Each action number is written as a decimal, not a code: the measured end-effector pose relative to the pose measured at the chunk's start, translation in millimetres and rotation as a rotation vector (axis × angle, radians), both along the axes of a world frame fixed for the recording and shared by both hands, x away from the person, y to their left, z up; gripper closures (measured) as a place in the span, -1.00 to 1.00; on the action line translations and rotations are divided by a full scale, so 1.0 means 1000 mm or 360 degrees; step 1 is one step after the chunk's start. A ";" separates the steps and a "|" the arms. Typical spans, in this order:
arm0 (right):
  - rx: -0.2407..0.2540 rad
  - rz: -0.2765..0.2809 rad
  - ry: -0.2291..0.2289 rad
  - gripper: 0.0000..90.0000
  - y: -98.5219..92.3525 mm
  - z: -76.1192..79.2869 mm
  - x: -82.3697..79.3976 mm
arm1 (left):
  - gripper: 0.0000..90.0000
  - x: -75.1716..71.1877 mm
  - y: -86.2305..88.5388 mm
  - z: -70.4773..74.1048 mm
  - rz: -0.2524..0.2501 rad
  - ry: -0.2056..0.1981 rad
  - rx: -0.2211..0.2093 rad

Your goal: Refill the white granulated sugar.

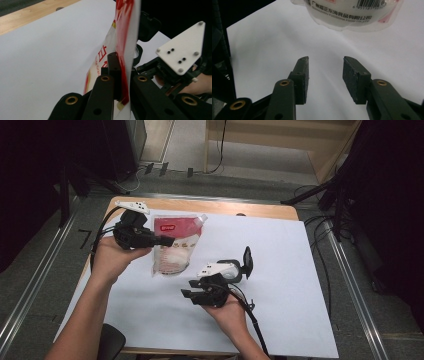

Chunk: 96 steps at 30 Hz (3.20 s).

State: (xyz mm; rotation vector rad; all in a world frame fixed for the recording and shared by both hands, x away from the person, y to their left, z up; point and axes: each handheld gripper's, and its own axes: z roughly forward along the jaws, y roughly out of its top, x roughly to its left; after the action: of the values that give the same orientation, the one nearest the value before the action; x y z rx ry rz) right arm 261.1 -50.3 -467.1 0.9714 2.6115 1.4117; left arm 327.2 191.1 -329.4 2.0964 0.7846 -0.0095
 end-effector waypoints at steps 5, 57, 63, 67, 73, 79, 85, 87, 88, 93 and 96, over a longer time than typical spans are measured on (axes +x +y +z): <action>0.0044 -0.0006 0.0002 0.22 0.014 -0.005 0.006 | 1.00 -0.003 0.005 0.002 -0.0008 0.0019 -0.0006; 0.0029 -0.0050 -0.0341 0.30 0.041 -0.023 -0.012 | 0.90 0.000 -0.008 -0.024 -0.0081 0.0049 -0.0157; 0.0081 -0.0039 -0.0300 0.29 0.039 -0.019 -0.013 | 0.86 0.001 -0.012 -0.031 -0.0067 0.0033 -0.0220; 0.0122 -0.0047 -0.0251 0.29 0.037 -0.018 -0.011 | 0.85 0.003 -0.014 -0.036 -0.0051 0.0056 -0.0263; 0.0146 -0.0048 -0.0192 0.29 0.036 -0.018 -0.010 | 0.83 0.004 -0.017 -0.041 -0.0034 0.0075 -0.0283; 0.0148 -0.0044 -0.0165 0.28 0.037 -0.018 -0.010 | 0.82 0.007 -0.026 -0.046 -0.0010 0.0263 -0.0321; 0.0175 -0.0054 -0.0102 0.28 0.040 -0.020 -0.012 | 0.85 0.004 -0.032 -0.049 0.0014 0.0209 -0.0269; 0.0194 -0.0046 -0.0098 0.28 0.040 -0.020 -0.011 | 0.86 0.003 -0.034 -0.049 -0.0005 0.0176 -0.0277; 0.0193 -0.0050 -0.0102 0.28 0.039 -0.019 -0.012 | 0.87 0.002 -0.035 -0.048 -0.0004 0.0160 -0.0285; 0.0175 -0.0071 -0.0123 0.27 0.039 -0.017 -0.014 | 0.92 -0.001 -0.039 -0.047 -0.0019 0.0156 -0.0291; 0.0168 -0.0090 -0.0133 0.26 0.040 -0.016 -0.017 | 0.96 -0.003 -0.040 -0.045 -0.0012 0.0180 -0.0281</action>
State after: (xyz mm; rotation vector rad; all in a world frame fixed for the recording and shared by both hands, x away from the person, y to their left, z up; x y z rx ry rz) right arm 243.7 -9.9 -483.3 0.9659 2.4535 1.5548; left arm 324.5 150.7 -374.3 1.9441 0.8131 -0.1965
